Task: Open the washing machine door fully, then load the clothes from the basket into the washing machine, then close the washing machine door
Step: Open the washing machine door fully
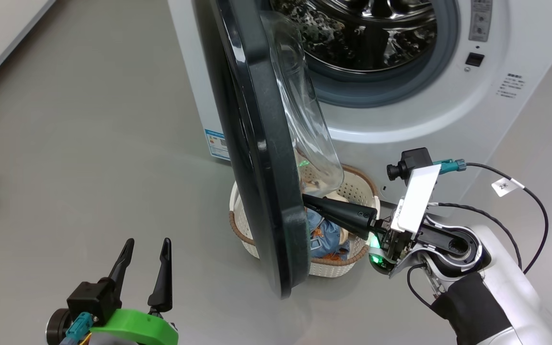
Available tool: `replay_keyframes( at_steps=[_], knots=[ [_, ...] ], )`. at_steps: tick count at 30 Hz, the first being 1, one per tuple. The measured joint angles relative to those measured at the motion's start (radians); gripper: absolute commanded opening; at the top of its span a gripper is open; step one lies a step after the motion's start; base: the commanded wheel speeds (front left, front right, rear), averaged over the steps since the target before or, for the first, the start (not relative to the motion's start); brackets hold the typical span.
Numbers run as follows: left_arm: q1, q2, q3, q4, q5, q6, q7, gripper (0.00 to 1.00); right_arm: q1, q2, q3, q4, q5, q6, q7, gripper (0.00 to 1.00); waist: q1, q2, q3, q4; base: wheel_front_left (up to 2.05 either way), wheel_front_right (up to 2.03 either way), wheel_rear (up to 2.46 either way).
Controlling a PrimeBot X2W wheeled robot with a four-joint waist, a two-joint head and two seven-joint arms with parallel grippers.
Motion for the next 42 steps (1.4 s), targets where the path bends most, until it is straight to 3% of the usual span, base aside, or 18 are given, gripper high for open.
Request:
replay_keyframes(
  at_steps=[13,42],
  knots=[
    [0.021,0.002,0.005,-0.006,-0.004,0.0,0.0,1.0,0.017,0.0,0.077,-0.031,0.07,0.0,-0.042,0.0,0.0,0.0,-0.029,0.08,0.0,0.0,0.0],
    [0.026,0.005,0.017,-0.016,-0.005,0.0,0.0,1.0,0.017,0.0,0.158,-0.014,0.105,0.0,-0.178,0.0,0.0,0.0,-0.052,0.119,0.0,0.0,0.0]
  ],
)
